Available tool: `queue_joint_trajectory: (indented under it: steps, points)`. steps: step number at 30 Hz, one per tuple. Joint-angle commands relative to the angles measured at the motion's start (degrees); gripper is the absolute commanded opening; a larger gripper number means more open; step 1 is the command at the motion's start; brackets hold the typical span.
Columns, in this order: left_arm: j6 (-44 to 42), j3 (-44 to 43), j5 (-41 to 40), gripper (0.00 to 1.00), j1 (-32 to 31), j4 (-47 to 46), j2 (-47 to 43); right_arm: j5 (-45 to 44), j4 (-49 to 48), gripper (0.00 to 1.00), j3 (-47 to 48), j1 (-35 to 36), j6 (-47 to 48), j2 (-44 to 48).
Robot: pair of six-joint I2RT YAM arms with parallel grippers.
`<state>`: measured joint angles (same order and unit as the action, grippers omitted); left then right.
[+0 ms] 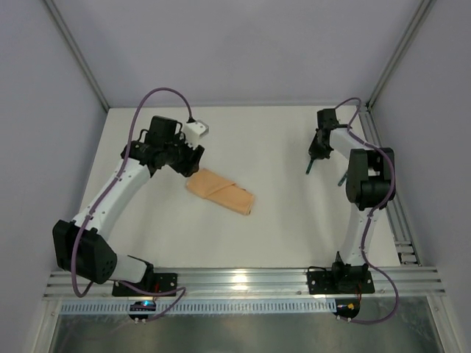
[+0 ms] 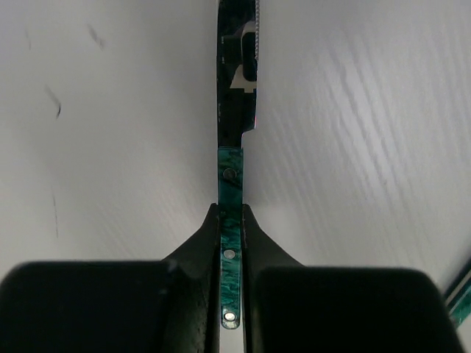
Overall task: Fold the napkin into a case and place the utensils inside
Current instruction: Pick up the knife from the corner of the board, then pass from the right arm to the left
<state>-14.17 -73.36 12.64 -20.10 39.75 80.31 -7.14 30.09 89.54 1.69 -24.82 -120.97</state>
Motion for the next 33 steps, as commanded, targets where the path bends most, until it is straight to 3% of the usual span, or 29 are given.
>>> queue_joint_trajectory:
  steps: [1,7,10,17,25,33]
  points:
    - [-4.63,-4.23,10.46,0.51,0.15,11.89,-1.65,-0.41,-6.95,0.04,-8.13,5.23,-2.16,16.05]
    - [-6.13,-3.46,15.39,0.49,-0.03,16.59,-5.34,-7.01,-17.32,0.04,-21.50,24.47,-11.99,36.64]
    - [-5.43,-3.98,17.85,0.50,-0.12,17.73,-7.62,-11.91,-25.67,0.04,-26.51,34.12,-20.07,42.19]
    - [-1.40,-3.02,20.40,0.62,-0.64,13.62,-13.16,-20.63,-41.76,0.04,-27.23,49.17,-31.34,42.23]
    - [6.96,0.06,22.43,0.67,-0.73,5.52,-13.34,-24.06,-44.59,0.04,-24.32,55.34,-33.45,38.88]
    - [8.46,0.33,18.48,0.57,-0.73,3.67,-11.14,-23.19,-46.17,0.04,-23.97,56.75,-34.60,38.35]
